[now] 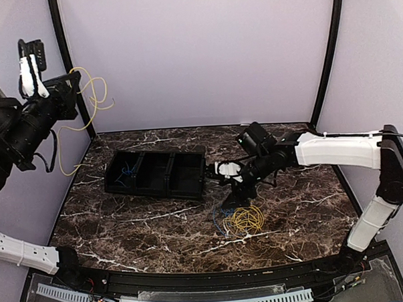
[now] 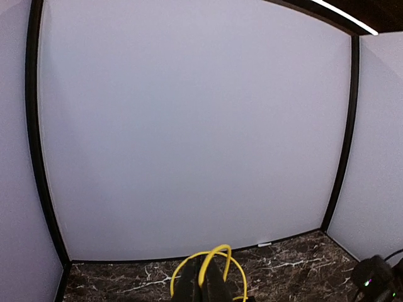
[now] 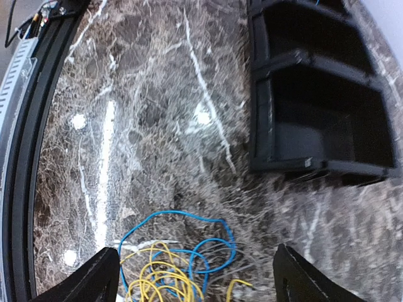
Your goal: Untangle the cables
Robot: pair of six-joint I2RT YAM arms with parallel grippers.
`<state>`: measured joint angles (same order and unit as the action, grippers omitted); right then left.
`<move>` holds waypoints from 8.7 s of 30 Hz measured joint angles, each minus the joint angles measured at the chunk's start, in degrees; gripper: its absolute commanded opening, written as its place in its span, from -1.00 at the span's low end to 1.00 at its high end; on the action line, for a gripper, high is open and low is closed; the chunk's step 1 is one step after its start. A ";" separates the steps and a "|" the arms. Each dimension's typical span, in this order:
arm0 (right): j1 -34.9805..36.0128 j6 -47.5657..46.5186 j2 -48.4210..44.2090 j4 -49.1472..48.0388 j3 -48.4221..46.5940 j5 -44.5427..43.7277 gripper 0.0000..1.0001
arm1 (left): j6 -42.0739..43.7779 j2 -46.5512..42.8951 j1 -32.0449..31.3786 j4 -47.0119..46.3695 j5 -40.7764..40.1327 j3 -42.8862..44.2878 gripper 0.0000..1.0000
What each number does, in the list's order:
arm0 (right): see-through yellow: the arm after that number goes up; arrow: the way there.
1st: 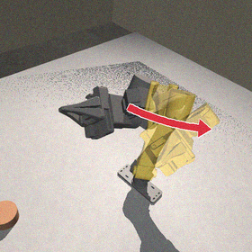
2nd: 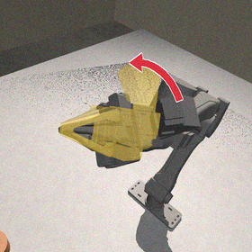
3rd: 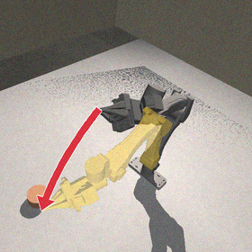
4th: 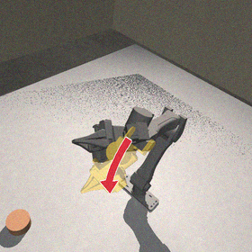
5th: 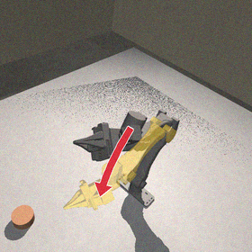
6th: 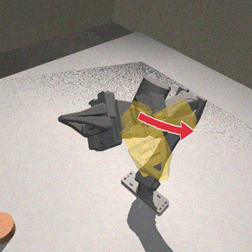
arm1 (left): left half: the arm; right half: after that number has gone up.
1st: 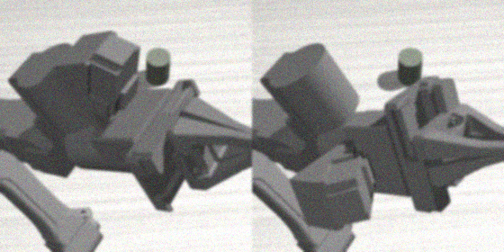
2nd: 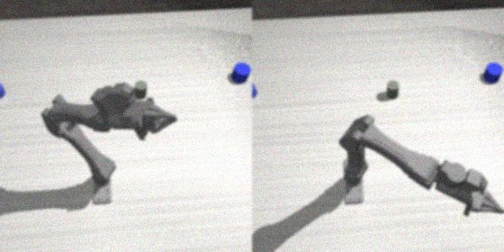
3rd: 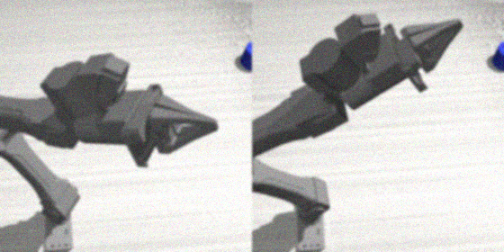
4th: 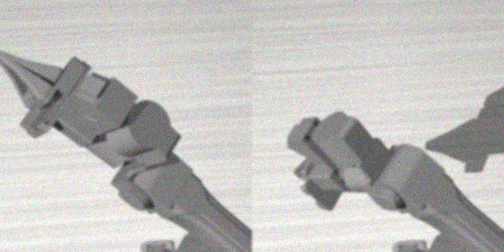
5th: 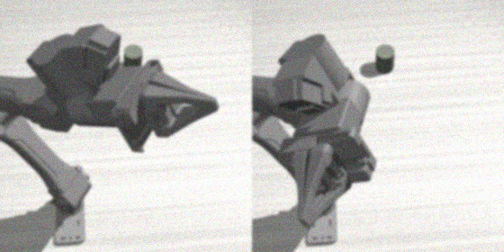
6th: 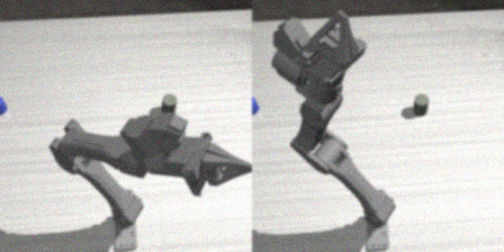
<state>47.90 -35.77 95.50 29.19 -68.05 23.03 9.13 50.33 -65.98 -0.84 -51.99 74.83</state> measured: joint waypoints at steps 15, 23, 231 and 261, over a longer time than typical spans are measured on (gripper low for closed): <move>-13.86 4.28 -13.20 -3.02 7.58 7.91 0.78 | -19.34 6.97 17.64 24.41 17.57 -3.50 -1.00; -29.53 10.84 -20.13 -13.09 19.32 14.27 0.77 | -24.46 15.41 29.57 27.71 31.50 -3.82 -1.00; -18.51 2.10 -19.12 23.45 -27.17 29.44 -1.00 | -16.06 76.00 -3.56 -66.73 50.75 -12.96 -0.91; -31.15 17.66 -22.27 7.45 -25.29 43.15 -1.00 | -21.42 65.46 -3.39 -68.06 46.23 -28.61 -0.45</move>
<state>16.75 -18.11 73.23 36.64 -93.34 66.17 -12.29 115.79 -69.36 -68.90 -5.76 46.22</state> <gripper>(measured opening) 0.013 0.226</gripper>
